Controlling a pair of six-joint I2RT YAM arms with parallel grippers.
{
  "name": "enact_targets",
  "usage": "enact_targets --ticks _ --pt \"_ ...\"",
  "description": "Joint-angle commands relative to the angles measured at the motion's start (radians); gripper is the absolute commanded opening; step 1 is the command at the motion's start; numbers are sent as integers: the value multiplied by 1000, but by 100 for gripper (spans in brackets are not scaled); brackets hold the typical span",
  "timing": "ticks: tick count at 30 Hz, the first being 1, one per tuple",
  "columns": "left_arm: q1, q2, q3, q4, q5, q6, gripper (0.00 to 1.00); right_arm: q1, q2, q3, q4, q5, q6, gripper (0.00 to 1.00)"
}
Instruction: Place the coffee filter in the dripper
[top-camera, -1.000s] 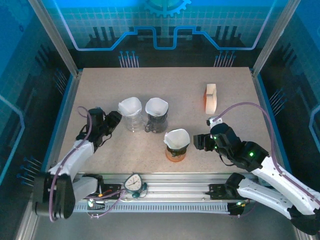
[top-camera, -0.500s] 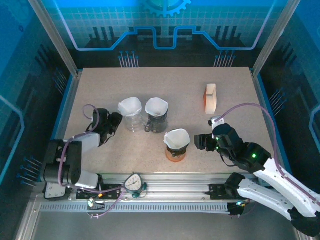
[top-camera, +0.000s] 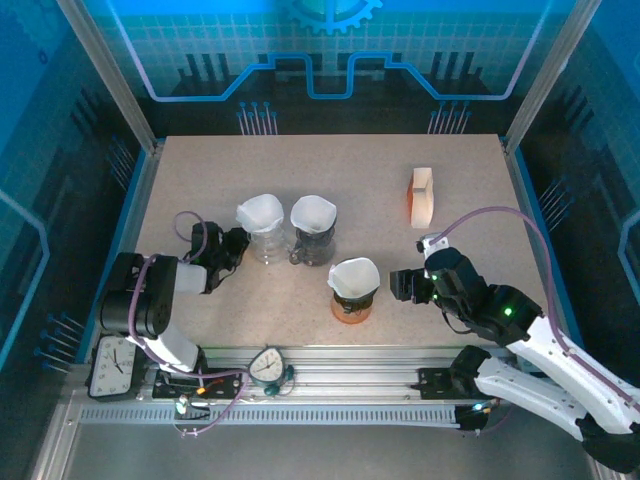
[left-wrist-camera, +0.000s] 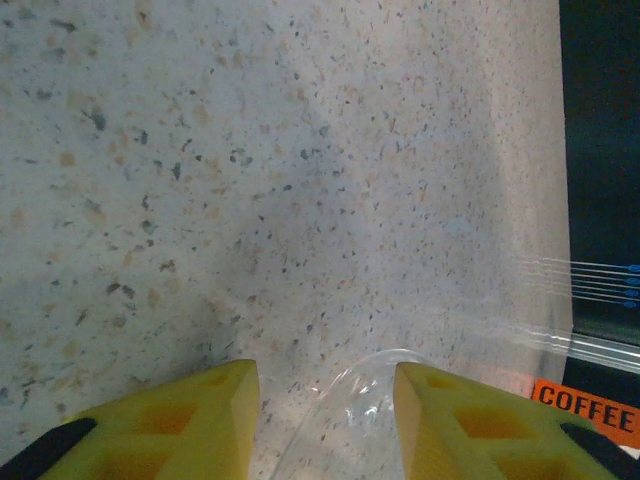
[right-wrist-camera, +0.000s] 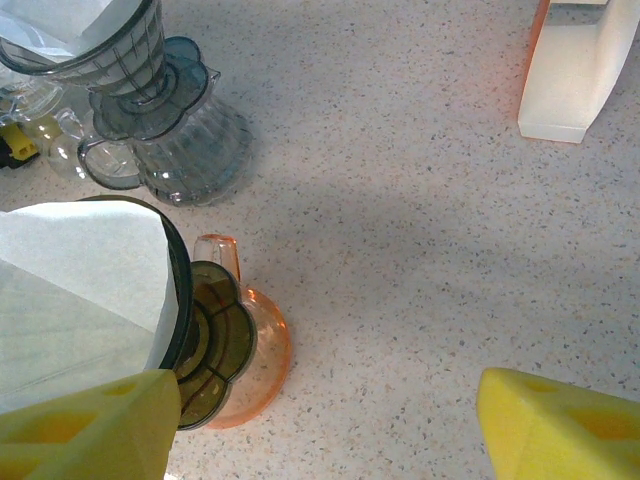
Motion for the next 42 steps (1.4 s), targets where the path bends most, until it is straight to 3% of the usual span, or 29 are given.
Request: enact_targets --ticks 1,33,42 --pt "-26 27 -14 51 27 -10 41 -16 5 24 1 7 -8 79" --pt "-269 140 77 85 -35 -38 41 -19 -1 1 -8 19 14 79" --pt "-235 13 38 -37 -101 -19 46 -21 -12 3 0 26 14 79"
